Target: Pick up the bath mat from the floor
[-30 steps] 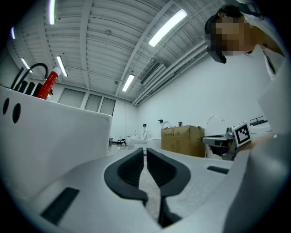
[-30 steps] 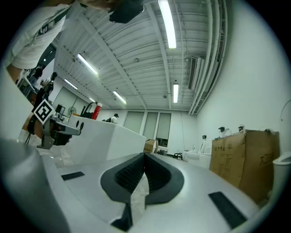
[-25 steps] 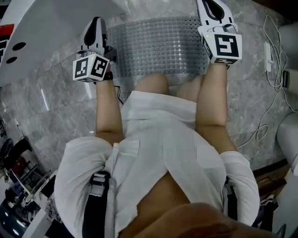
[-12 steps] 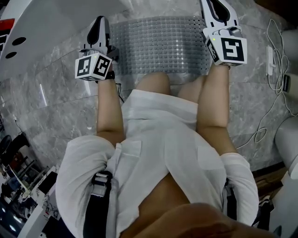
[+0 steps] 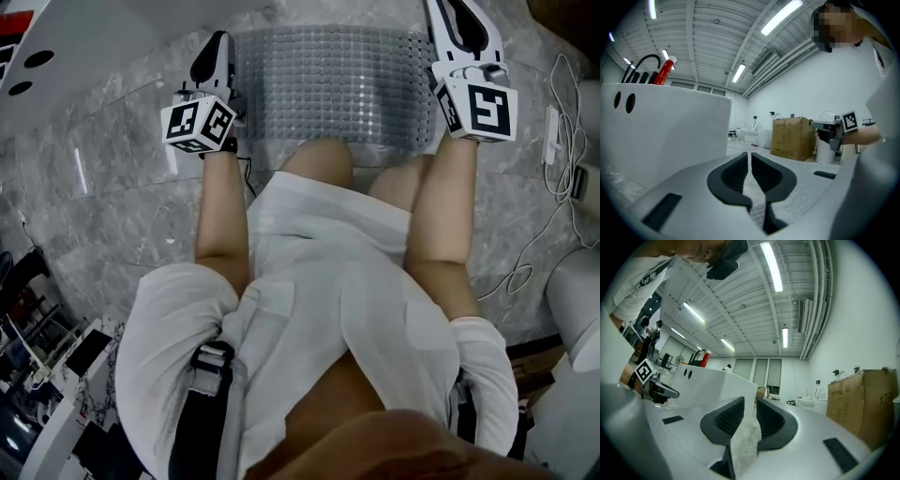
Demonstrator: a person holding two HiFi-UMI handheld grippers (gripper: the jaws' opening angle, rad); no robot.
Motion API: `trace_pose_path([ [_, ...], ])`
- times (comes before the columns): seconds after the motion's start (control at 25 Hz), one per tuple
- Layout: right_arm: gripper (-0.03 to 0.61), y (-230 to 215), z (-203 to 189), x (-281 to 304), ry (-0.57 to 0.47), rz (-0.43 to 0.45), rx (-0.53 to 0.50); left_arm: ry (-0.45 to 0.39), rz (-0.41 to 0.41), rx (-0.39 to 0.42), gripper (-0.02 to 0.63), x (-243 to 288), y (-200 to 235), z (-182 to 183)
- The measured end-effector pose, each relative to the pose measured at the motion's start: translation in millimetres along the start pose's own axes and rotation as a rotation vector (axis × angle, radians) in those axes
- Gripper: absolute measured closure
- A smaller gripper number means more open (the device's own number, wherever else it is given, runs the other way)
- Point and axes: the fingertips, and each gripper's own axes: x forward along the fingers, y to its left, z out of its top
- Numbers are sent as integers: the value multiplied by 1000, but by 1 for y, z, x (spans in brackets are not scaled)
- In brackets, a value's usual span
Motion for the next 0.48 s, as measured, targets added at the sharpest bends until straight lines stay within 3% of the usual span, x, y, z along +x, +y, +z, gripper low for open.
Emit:
trace_pose_path([
  [0.28, 475, 20, -2, 15, 17, 25, -12, 148, 72, -17, 581, -27, 51, -61],
  [0.48, 449, 40, -5, 27, 43, 51, -38, 286, 76, -23, 569, -43, 82, -109],
])
